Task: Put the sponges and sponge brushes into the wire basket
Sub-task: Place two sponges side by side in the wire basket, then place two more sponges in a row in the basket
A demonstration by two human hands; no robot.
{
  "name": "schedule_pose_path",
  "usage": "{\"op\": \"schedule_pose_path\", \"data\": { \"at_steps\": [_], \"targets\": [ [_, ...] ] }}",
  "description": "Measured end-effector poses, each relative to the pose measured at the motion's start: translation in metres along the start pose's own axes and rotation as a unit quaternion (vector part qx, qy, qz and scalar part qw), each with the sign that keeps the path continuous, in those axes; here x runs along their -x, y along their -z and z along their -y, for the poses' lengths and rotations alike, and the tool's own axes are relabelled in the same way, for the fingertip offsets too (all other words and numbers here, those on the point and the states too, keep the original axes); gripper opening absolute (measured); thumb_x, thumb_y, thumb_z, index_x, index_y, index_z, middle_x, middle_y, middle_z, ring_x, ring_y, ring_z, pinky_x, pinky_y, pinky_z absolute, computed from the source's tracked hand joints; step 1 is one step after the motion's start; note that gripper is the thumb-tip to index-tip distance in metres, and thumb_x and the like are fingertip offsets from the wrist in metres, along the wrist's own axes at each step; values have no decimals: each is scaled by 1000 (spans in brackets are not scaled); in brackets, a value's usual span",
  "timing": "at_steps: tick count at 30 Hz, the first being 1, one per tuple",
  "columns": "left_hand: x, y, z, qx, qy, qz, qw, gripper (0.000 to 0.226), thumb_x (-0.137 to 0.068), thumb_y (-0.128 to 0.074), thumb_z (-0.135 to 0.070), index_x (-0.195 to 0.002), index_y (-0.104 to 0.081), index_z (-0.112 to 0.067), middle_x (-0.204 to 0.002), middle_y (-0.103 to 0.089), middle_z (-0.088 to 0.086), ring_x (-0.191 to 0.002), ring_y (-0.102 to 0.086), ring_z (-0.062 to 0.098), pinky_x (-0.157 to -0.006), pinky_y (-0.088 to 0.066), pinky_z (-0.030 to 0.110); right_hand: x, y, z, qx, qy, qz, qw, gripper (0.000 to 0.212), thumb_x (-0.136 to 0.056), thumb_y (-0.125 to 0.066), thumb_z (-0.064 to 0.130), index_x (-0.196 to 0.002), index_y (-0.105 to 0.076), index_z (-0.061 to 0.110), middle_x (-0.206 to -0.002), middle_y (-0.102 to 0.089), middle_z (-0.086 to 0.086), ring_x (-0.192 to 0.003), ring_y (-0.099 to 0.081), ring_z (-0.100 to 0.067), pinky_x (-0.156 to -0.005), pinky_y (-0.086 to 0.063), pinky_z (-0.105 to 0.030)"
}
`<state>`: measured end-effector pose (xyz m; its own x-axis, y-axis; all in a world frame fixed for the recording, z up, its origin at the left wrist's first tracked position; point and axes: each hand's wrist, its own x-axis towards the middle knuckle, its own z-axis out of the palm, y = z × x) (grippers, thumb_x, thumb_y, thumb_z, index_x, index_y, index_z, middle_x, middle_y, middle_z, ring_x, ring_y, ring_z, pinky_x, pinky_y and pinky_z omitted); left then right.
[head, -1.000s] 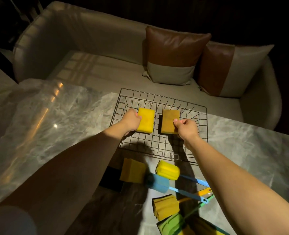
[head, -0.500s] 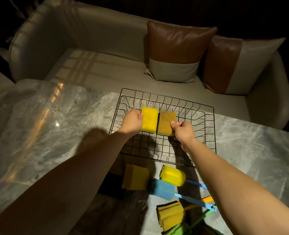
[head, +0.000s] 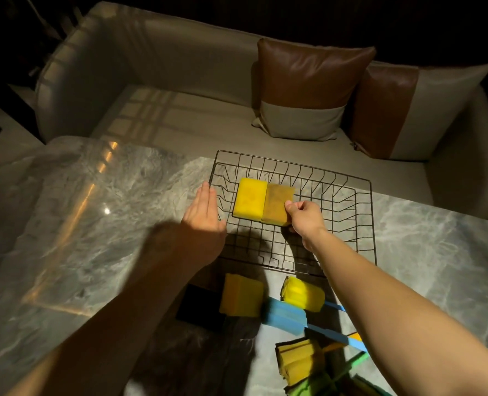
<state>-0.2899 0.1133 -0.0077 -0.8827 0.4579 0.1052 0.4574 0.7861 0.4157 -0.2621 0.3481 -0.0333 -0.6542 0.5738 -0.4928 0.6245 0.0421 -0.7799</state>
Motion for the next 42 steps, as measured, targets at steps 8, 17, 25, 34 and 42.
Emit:
{"op": "schedule_pose_path", "data": {
  "at_steps": [8, 17, 25, 34, 42],
  "targets": [
    [2, -17, 19, -34, -14, 9, 999, 75, -80, -68, -15, -145, -39, 10, -153, -36, 29, -146, -35, 36, -116, -38, 45, 2, -25, 11, -3, -1, 9, 1000, 21, -101, -57, 28, -89, -52, 11, -88, -57, -11, -79, -52, -25, -77, -49, -44],
    [3, -6, 17, -42, 31, 56, 997, 80, -97, -39, -45, -159, -6, -6, -168, -1, 13, -155, -2, 22, -126, -3, 34, 19, -8, 9, 56, 39, -15, 998, 28, -100, -56, 35, -89, -59, 9, -82, -58, -7, -75, -54, -21, -65, -44, -34],
    [90, 30, 15, 42, 58, 27, 997, 76, -93, -45, -41, -150, -30, 8, -158, -27, 29, -149, -26, 39, -122, -24, 45, 142, 77, -20, 157, 196, -29, 967, 19, -98, -59, 36, -97, -62, 17, -82, -62, 6, -70, -56, 3, -63, -41, -12],
    [239, -2, -29, 75, 44, 49, 995, 56, -93, -50, -38, -129, -54, 6, -128, -60, 28, -117, -58, 42, -102, -48, 48, 279, 177, -133, 343, 220, -27, 913, 16, -96, -62, 28, -97, -65, 13, -90, -63, -4, -86, -59, -24, -76, -47, -38],
    [321, -53, -133, 227, -28, 124, 966, 32, -84, -58, -60, -85, -59, -29, -73, -57, -8, -67, -56, 6, -61, -47, 21, 302, 214, -197, 369, 155, 5, 916, 36, -91, -70, 30, -122, -65, 12, -117, -62, -14, -109, -57, -32, -96, -45, -42]
  ]
}}
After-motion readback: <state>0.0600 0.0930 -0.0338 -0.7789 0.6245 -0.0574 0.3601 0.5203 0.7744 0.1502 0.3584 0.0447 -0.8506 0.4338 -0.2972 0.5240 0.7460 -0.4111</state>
